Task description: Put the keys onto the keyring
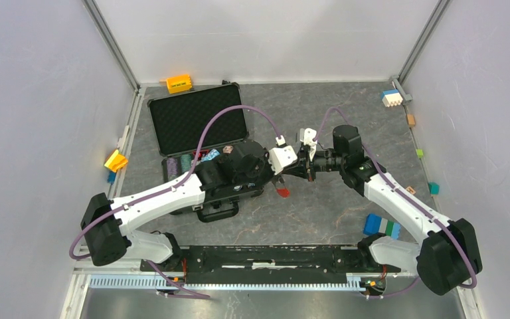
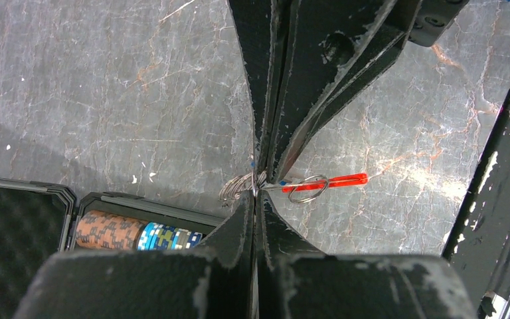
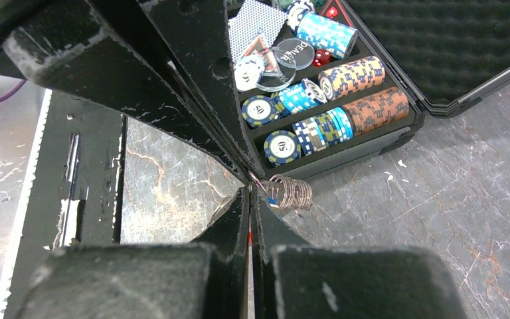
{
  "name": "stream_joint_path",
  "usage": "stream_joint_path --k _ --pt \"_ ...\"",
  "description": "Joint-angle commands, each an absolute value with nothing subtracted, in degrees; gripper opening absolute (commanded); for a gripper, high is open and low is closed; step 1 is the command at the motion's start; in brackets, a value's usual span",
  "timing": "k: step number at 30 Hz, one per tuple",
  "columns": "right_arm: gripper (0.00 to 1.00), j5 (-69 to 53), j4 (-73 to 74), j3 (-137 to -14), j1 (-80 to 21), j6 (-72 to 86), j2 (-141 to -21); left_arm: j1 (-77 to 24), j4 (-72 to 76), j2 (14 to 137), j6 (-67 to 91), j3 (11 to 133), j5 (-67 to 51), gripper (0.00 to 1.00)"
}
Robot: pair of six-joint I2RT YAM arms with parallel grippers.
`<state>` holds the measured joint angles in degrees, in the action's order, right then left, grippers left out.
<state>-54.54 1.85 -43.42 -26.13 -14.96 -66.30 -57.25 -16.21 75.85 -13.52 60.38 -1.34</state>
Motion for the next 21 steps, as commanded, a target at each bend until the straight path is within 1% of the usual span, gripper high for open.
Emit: stream_joint_path --k 1,21 --pt "0.00 -56.50 -1.24 -44.29 -26.15 -13.93 -66.87 -58.03 -13.89 76.00 -12.48 62.58 -1.15 0.02" --pt "0.00 -56.20 -2.64 -44.12 -23.88 -10.47 -68.71 -58.70 -13.36 75.43 -14.36 61.44 -0.38 0.02"
